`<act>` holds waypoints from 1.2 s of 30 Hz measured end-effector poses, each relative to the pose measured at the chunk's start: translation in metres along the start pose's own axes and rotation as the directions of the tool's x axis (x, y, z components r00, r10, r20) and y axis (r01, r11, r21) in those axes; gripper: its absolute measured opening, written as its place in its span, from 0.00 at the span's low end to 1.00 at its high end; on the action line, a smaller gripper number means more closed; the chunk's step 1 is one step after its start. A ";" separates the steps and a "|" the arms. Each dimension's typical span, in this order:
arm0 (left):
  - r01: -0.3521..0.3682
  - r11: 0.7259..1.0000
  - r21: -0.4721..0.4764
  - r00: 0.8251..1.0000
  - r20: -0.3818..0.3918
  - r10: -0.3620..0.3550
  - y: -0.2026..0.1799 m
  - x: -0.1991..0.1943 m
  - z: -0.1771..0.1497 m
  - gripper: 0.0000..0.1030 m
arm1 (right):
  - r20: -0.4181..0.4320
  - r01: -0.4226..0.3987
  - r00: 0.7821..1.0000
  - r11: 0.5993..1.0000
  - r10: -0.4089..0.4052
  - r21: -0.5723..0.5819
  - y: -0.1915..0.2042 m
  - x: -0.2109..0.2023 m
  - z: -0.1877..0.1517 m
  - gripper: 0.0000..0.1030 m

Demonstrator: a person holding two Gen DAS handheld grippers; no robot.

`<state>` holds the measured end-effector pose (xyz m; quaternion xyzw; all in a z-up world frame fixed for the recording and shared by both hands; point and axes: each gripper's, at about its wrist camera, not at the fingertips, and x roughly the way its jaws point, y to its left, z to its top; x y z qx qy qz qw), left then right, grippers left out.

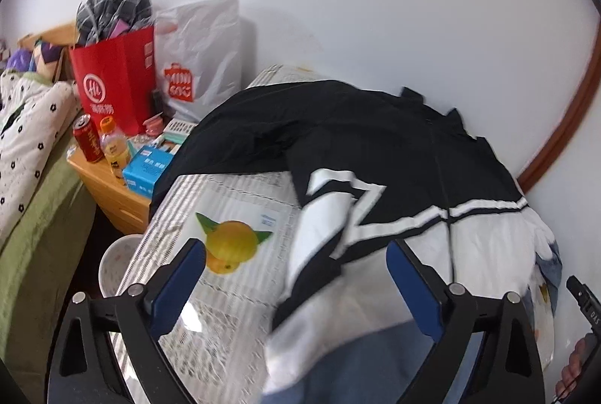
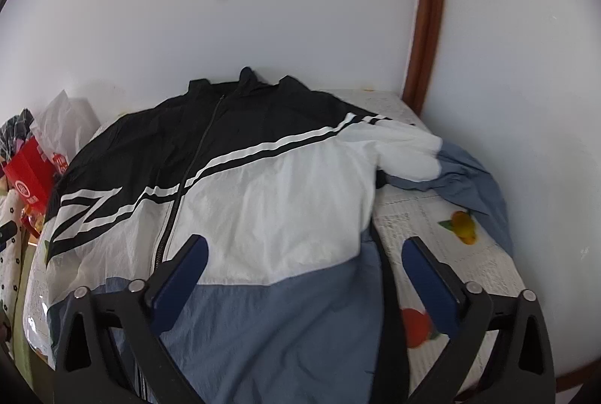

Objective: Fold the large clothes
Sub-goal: 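Grasp the black jacket sleeve cuff with the left gripper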

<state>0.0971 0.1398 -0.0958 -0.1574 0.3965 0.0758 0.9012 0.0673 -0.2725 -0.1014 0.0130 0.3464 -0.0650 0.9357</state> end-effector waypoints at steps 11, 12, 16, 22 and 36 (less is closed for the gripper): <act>-0.056 0.985 -0.161 0.997 -0.054 0.047 0.065 0.085 0.036 0.74 | -0.051 0.007 0.999 0.998 -0.011 -0.061 0.039 0.081 0.012 0.74; -0.064 0.982 -0.176 0.997 -0.061 0.054 0.071 0.095 0.040 0.73 | -0.063 0.004 0.998 0.998 -0.008 -0.064 0.041 0.088 0.014 0.74; -0.089 0.983 -0.161 0.995 -0.055 0.081 0.076 0.117 0.049 0.67 | -0.084 -0.007 0.996 0.999 0.003 -0.046 0.041 0.109 0.021 0.74; -0.087 0.989 -0.123 0.995 -0.064 0.080 0.076 0.144 0.063 0.56 | -0.101 0.002 0.995 0.999 -0.007 -0.053 0.046 0.130 0.032 0.74; -0.120 0.992 -0.040 0.993 0.016 0.120 0.067 0.159 0.088 0.03 | -0.124 -0.007 0.992 0.997 -0.002 -0.071 0.046 0.148 0.032 0.74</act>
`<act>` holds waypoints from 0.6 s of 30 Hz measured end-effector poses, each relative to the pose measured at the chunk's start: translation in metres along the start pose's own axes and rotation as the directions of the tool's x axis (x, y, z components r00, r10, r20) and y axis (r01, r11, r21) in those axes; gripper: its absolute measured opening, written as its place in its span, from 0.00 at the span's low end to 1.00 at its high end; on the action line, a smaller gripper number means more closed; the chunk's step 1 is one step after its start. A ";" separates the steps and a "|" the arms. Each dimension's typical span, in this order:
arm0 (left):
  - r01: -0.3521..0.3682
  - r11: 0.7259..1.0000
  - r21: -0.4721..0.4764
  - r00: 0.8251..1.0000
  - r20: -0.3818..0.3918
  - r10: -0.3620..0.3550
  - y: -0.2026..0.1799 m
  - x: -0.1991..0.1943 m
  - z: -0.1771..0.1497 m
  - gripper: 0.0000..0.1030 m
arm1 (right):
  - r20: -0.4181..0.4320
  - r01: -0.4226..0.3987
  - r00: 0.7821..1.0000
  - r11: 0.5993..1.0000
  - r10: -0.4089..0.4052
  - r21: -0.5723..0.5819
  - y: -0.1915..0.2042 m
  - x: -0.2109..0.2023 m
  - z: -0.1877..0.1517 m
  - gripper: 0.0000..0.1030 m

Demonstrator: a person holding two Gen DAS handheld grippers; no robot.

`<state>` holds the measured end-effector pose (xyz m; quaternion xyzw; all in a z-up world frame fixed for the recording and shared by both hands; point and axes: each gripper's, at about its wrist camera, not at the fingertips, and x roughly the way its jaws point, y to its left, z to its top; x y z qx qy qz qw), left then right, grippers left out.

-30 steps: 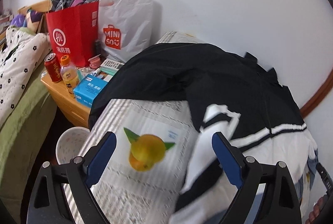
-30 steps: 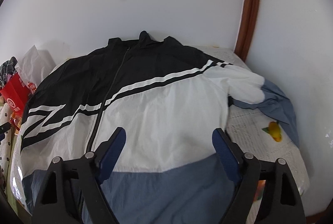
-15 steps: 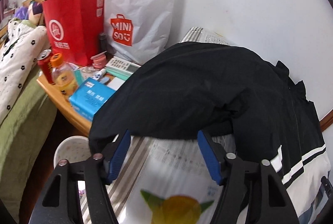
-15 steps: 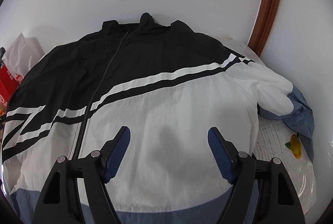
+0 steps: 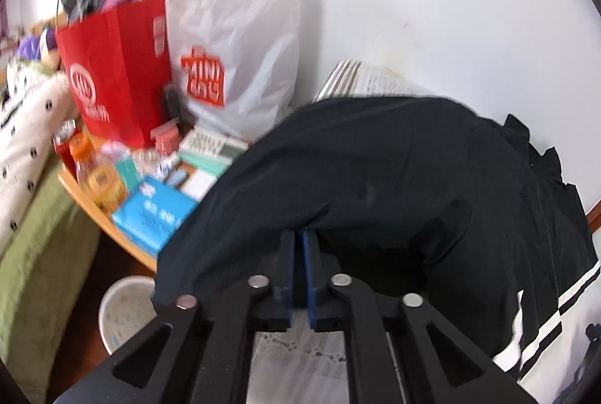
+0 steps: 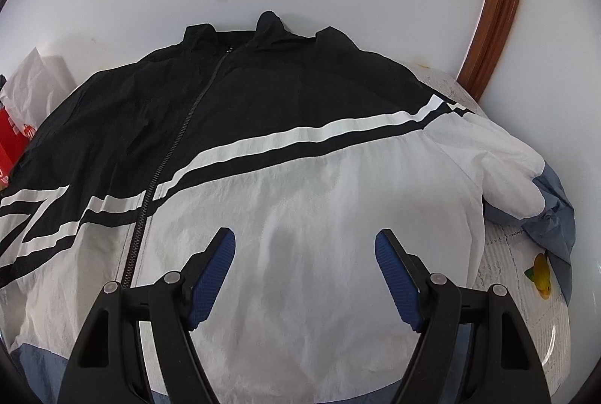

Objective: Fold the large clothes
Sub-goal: 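Grasp the black jacket sleeve cuff with the left gripper, then lift the black sleeve with the left gripper and fold it across the jacket body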

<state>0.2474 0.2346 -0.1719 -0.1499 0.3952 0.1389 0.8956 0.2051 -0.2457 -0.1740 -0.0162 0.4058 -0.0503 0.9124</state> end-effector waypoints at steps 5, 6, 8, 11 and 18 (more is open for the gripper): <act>0.023 0.998 0.060 0.995 0.096 -0.028 -0.021 -0.036 0.020 0.02 | 0.013 -0.010 1.000 1.000 0.010 0.004 -0.006 -0.005 0.002 0.74; 0.029 0.997 0.068 0.993 0.109 -0.036 -0.026 -0.042 0.024 0.02 | 0.016 -0.013 1.000 1.000 0.013 0.002 -0.008 -0.006 0.003 0.74; 0.062 0.994 0.089 0.988 0.136 -0.074 -0.039 -0.057 0.032 0.02 | 0.029 -0.017 0.999 1.000 0.017 0.001 -0.011 -0.011 0.005 0.74; 0.097 0.988 0.124 0.981 0.158 -0.116 -0.065 -0.073 0.040 0.02 | 0.046 -0.024 0.999 1.000 0.024 0.008 -0.019 -0.018 0.007 0.74; 0.137 0.979 0.148 0.979 0.127 -0.156 -0.102 -0.075 0.036 0.05 | 0.054 -0.021 0.998 0.999 0.018 0.049 -0.050 -0.032 0.007 0.74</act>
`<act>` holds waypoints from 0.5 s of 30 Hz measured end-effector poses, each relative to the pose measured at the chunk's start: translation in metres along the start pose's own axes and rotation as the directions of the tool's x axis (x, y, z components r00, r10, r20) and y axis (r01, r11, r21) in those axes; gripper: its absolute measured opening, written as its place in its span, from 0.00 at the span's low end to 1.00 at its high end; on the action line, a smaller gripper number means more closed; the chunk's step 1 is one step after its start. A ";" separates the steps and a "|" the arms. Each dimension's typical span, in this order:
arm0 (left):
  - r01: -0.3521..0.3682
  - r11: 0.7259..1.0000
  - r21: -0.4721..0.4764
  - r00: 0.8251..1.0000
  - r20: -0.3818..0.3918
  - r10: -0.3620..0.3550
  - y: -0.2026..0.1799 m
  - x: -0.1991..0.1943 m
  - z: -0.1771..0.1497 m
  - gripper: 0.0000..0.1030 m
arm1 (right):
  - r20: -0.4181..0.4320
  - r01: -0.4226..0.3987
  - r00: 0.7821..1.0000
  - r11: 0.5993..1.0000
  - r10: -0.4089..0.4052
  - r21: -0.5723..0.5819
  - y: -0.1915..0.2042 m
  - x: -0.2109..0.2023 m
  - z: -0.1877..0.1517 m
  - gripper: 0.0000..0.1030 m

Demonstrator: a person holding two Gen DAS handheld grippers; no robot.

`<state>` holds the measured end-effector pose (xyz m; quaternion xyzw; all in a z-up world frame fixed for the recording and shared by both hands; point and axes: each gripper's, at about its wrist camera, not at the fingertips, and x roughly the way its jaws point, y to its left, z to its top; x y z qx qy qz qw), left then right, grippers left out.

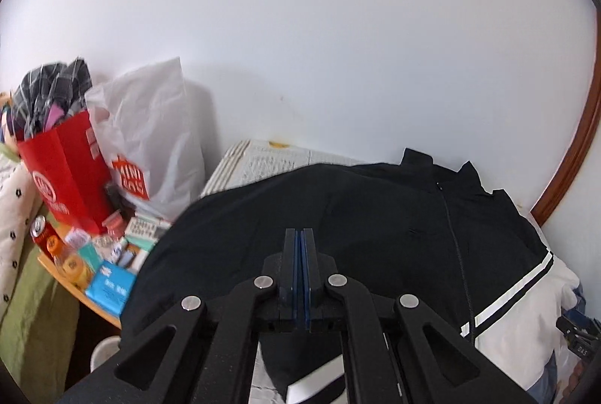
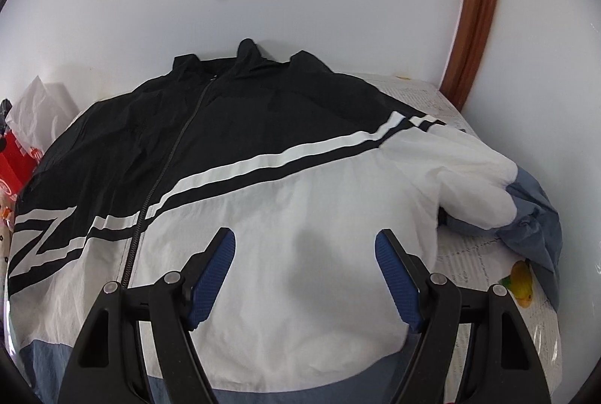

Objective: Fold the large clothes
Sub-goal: 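Lift the black sleeve with the left gripper and fold it across the jacket body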

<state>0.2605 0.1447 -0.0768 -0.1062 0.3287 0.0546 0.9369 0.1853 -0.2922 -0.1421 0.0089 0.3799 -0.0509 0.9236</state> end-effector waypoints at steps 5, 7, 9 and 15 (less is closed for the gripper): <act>-0.108 0.987 -0.117 0.992 -0.075 0.100 0.027 0.008 -0.021 0.64 | -0.002 0.018 1.000 1.000 -0.018 0.013 -0.014 -0.006 -0.001 0.74; -0.102 0.983 -0.154 0.992 -0.088 0.089 0.050 0.008 -0.029 0.65 | -0.008 0.016 1.000 1.000 -0.015 0.015 -0.014 -0.005 -0.002 0.74; -0.117 0.976 -0.185 0.988 -0.119 0.096 0.071 0.008 -0.038 0.65 | -0.015 0.014 1.000 1.000 -0.014 0.014 -0.010 -0.004 -0.003 0.74; -0.121 0.950 -0.288 0.979 -0.192 0.066 0.127 0.018 -0.074 0.64 | -0.036 0.018 0.999 0.999 -0.019 -0.028 0.013 0.004 -0.008 0.74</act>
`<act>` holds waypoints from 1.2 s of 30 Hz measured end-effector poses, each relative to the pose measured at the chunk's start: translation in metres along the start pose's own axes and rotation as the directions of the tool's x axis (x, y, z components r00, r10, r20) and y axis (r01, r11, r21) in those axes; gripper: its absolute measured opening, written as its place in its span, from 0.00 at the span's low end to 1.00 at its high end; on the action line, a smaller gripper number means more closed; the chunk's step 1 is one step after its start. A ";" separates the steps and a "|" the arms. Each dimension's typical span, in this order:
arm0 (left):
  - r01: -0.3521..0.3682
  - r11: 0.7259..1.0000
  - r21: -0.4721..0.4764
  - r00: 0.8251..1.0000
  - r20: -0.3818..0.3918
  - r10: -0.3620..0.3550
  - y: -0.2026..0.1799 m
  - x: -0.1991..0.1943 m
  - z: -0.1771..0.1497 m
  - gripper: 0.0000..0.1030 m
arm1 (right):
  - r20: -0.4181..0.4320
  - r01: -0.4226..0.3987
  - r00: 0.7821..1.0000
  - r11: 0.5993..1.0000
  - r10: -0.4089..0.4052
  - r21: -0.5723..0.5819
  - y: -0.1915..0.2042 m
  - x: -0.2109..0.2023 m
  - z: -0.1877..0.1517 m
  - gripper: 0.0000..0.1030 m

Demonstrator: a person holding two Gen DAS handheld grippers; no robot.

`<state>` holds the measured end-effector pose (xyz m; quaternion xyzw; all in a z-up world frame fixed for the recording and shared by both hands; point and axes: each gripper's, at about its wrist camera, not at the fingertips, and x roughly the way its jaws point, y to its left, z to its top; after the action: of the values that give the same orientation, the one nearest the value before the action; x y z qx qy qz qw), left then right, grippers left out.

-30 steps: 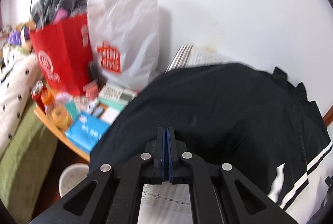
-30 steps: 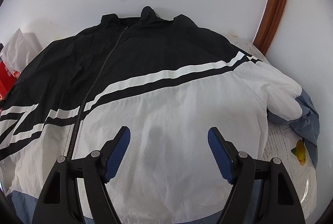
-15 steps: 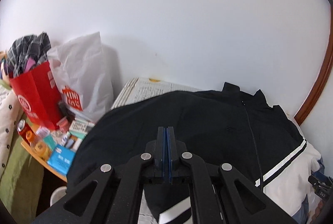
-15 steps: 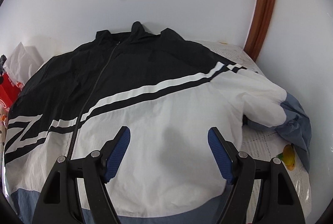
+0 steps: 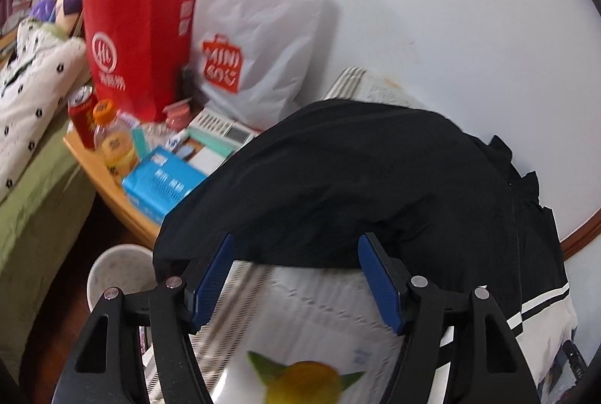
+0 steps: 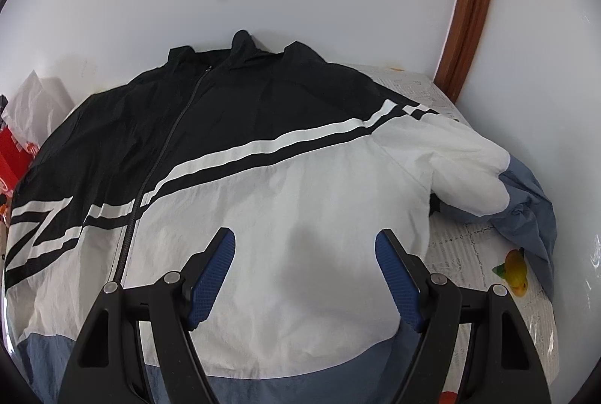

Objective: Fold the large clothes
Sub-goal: 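Lift the black sleeve with the left gripper and fold it across the jacket body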

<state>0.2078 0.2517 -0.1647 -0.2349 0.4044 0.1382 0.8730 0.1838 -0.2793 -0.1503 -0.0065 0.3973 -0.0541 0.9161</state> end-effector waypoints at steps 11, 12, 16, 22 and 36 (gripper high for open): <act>-0.021 0.997 0.071 0.999 -0.026 0.023 0.007 0.043 0.002 0.63 | -0.022 0.032 0.999 0.999 -0.033 -0.043 0.024 0.009 -0.002 0.74; -0.030 0.997 0.077 0.999 -0.020 0.032 0.006 0.046 0.003 0.60 | -0.026 0.036 0.999 0.998 -0.037 -0.044 0.025 0.011 -0.001 0.74; -0.059 0.995 0.082 0.998 0.013 0.058 0.004 0.048 0.004 0.41 | -0.036 0.042 0.998 0.998 -0.043 -0.043 0.024 0.016 0.000 0.74; -0.066 0.994 0.089 0.997 0.050 0.062 0.009 0.039 0.013 0.04 | -0.044 0.030 0.999 0.999 -0.031 -0.029 0.018 0.021 -0.001 0.74; -0.018 0.993 0.115 0.983 0.181 -0.003 -0.038 -0.028 0.033 0.02 | -0.007 -0.001 1.000 1.000 0.001 0.008 -0.008 0.001 0.002 0.74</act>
<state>0.2281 0.2350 -0.1130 -0.1686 0.3318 0.1385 0.9178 0.1852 -0.2875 -0.1488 -0.0024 0.4000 -0.0554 0.9148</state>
